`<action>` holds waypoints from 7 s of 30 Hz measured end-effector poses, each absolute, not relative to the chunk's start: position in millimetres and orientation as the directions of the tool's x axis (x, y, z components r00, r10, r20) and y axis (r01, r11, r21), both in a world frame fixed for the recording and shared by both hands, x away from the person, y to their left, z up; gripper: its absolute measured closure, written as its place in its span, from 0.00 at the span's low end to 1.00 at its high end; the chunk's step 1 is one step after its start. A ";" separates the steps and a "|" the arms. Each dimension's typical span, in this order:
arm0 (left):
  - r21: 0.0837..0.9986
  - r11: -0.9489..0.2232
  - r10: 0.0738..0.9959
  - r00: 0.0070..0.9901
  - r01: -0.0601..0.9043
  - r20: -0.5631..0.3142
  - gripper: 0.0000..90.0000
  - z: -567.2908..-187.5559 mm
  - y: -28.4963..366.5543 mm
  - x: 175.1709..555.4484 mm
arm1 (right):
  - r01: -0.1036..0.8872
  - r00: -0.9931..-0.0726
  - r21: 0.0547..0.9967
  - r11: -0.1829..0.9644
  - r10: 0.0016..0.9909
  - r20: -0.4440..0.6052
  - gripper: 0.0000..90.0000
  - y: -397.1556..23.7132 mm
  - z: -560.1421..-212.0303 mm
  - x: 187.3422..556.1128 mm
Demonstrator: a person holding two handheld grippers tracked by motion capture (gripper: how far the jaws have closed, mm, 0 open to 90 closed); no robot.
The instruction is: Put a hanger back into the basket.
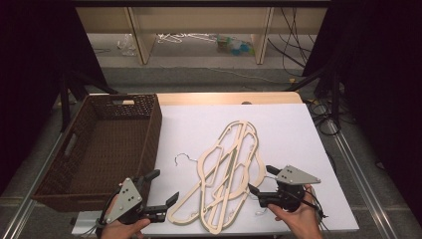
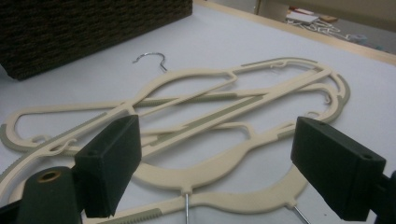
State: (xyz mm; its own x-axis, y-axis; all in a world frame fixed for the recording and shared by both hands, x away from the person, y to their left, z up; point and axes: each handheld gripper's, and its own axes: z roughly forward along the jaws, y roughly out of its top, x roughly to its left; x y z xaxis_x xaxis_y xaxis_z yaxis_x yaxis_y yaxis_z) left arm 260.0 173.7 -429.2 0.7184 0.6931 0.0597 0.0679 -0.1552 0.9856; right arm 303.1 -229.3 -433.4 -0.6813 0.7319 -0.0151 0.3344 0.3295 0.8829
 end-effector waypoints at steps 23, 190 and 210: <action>0.985 -0.159 0.695 0.716 0.064 0.066 0.17 -429.4 174.1 260.5 | 0.497 -0.697 0.722 0.481 0.717 0.002 0.22 -175.8 -453.0 338.2; 0.523 -0.737 0.005 0.770 -0.428 0.638 0.77 -469.8 79.4 307.1 | 0.593 -0.796 0.448 0.669 0.571 0.201 0.88 -218.4 -434.1 382.5; 0.426 -0.738 -0.018 0.646 -0.523 0.763 0.95 -418.0 79.8 289.6 | 0.567 -0.745 0.658 0.496 0.650 0.152 0.47 -236.7 -383.0 376.7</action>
State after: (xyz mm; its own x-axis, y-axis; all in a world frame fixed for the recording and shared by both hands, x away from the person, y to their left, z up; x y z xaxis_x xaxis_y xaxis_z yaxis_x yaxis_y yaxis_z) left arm 289.6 79.8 -418.0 0.6465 -0.0179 0.7627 -0.5231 -0.7381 0.4261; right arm 376.7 -236.7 -383.0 -0.7448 0.6498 0.1517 0.5669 0.4962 0.6576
